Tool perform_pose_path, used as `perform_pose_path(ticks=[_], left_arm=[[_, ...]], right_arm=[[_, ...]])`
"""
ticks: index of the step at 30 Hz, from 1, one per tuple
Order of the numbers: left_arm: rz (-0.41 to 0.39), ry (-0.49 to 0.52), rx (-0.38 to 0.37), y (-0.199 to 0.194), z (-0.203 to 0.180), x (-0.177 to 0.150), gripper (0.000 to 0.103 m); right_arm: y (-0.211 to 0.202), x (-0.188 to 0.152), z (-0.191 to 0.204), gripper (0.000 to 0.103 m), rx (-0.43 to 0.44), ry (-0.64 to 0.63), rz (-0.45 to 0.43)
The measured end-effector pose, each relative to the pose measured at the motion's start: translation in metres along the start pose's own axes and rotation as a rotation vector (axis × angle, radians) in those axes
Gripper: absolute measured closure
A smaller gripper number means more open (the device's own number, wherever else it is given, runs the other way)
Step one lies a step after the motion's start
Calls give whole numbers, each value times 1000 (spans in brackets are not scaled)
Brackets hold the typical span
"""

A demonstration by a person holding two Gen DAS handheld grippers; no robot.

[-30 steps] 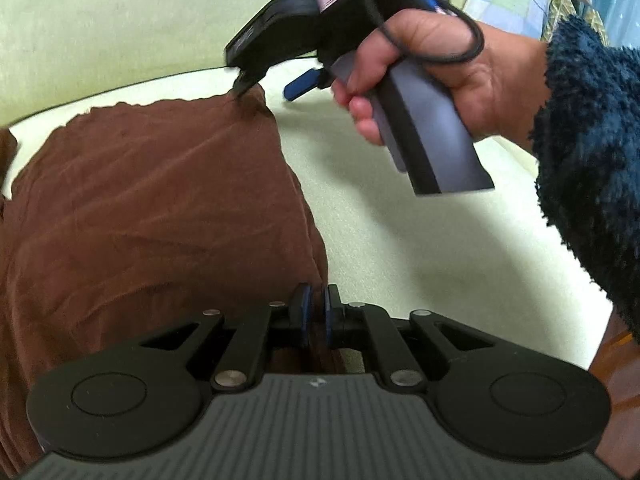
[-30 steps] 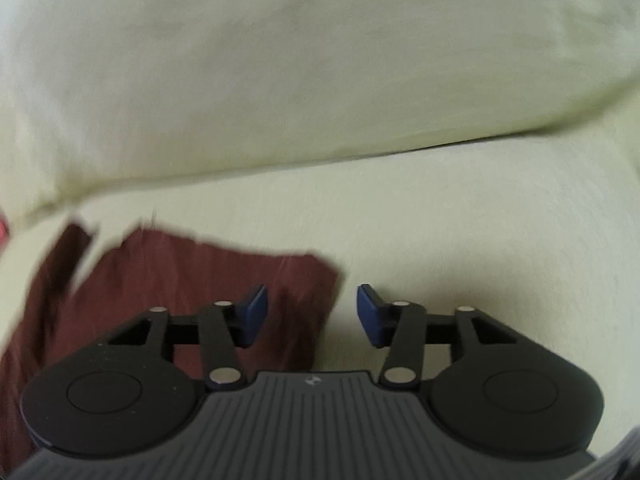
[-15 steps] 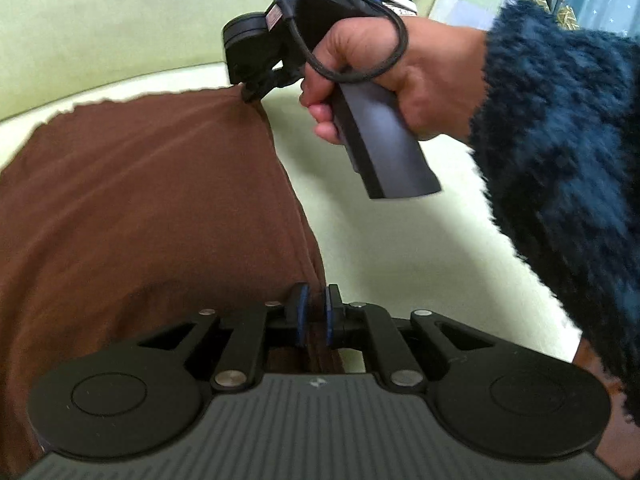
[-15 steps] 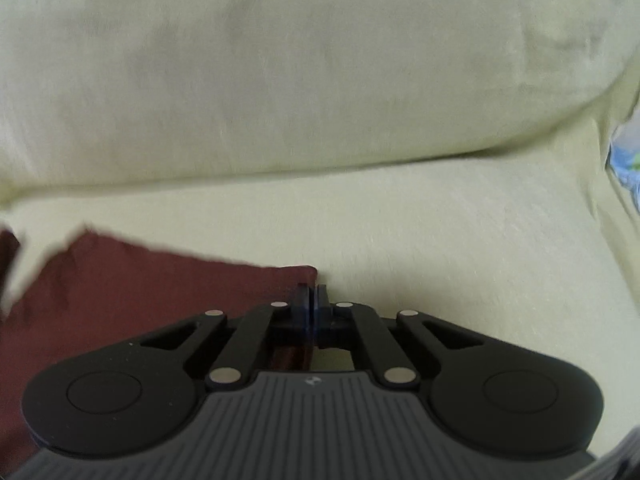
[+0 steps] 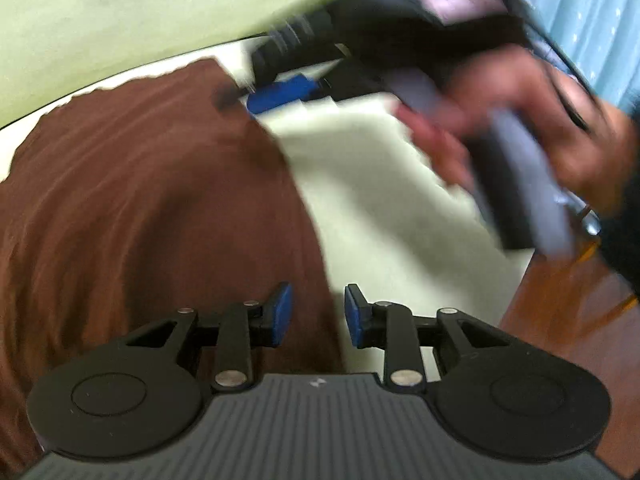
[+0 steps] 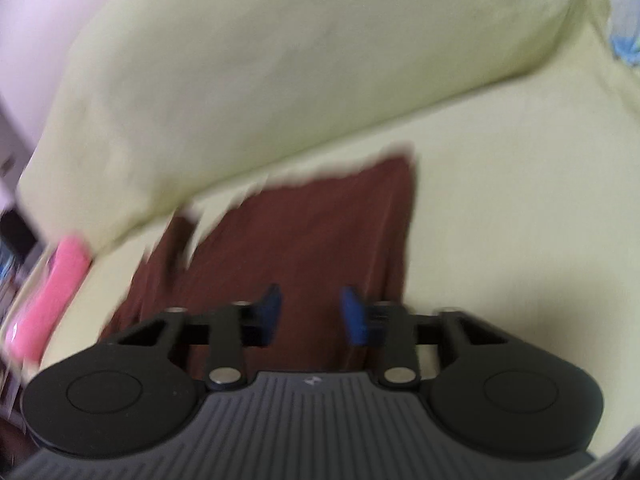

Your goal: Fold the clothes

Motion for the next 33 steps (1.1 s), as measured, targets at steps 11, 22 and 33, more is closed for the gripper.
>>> perform_pose_path(ticks=[11, 22, 33], left_arm=[[-56, -144, 193, -121, 80, -21, 68], [-61, -325, 615, -228, 236, -78, 68], [-120, -448, 675, -287, 294, -108, 66]], right_arm=[[-94, -24, 62, 63, -73, -73, -199], [-81, -79, 247, 78, 109, -551, -207], [-48, -187, 383, 97, 307, -1070, -18]])
Point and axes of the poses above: each gripper's, at about its wrist camera, not at the fingertips, and y roughly the way its jaws point, z to its left, x to its top, the point moved 6 cm from there along y, roughly the way its jaws point, and after that the axes turned 15 degrees about -z, right-handed, at the moved point
